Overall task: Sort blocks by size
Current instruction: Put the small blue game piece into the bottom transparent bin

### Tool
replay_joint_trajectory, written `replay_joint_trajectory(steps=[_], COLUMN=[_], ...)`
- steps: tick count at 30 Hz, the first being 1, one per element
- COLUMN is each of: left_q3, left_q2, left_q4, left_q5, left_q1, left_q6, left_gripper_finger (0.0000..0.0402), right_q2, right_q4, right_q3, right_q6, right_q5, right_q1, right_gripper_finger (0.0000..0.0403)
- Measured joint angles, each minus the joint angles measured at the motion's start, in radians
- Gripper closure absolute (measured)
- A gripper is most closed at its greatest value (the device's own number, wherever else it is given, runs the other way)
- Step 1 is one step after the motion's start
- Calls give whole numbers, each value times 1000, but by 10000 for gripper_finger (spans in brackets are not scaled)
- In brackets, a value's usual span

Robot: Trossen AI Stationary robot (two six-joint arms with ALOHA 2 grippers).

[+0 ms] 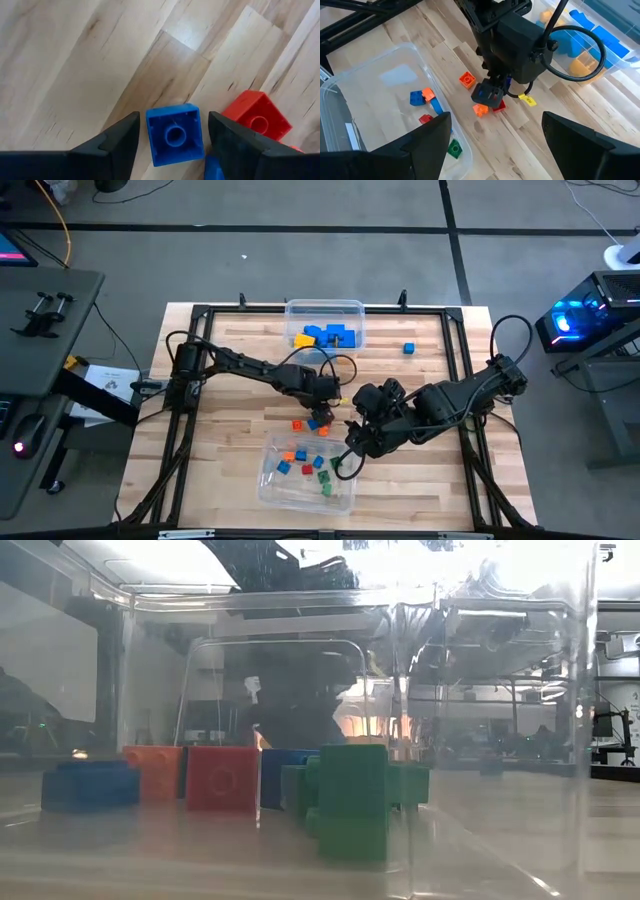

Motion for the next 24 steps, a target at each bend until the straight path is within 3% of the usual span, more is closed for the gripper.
replay_joint_trajectory(steps=[4,9,13,19,24], left_q3=[0,0,-1,1,-27], left_q2=[0,-5,-61,-294,-534], left_q4=[0,-2,-45,-76,-75], left_q5=[2,13,32,14,143], left_q1=[-1,-7,7,40,-60], left_q6=[19,79,131,262,384], left_gripper_finger=[227,323,327,327,327], right_q2=[0,0,0,0,0], right_q4=[0,0,0,-2,-26], right_q3=[0,0,0,0,0], right_q6=[-1,-13,-24,-50,-69], right_q5=[0,0,1,8,-5], right_q1=[0,0,0,0,0], right_gripper_finger=[96,96,96,96,96])
